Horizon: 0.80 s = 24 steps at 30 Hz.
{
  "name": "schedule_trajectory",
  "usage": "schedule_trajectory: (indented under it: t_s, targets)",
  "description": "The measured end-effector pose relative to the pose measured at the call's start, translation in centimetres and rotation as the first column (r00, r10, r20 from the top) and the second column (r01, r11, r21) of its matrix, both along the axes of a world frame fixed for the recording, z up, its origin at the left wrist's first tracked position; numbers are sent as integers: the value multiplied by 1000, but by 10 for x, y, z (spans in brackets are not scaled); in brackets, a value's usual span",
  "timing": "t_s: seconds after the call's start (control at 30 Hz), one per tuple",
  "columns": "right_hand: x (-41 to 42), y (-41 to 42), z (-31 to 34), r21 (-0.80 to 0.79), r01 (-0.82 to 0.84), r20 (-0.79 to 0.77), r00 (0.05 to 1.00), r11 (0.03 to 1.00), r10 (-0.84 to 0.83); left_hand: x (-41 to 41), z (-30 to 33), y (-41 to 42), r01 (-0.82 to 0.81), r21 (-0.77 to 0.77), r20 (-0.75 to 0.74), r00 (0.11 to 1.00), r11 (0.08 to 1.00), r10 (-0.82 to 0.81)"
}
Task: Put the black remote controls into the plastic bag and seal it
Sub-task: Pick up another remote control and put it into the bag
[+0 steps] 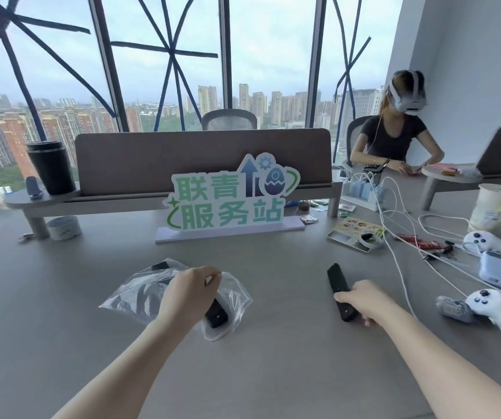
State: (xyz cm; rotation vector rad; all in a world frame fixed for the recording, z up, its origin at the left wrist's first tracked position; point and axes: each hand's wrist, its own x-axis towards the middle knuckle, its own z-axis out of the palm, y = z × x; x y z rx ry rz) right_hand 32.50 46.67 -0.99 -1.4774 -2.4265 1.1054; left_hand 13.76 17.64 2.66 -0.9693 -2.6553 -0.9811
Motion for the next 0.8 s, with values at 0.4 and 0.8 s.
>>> schedule_trajectory:
  t_s: [0.4,0.8]
  targets:
    - [-66,-185,28,-570,-488,-440,861,661,255,12,7,-34,24,72,-25,999,997,-22]
    - [-95,-201,9,115,-441,-163,875,890,455,-4,-3,-69,37,22,-77,996,999,-35]
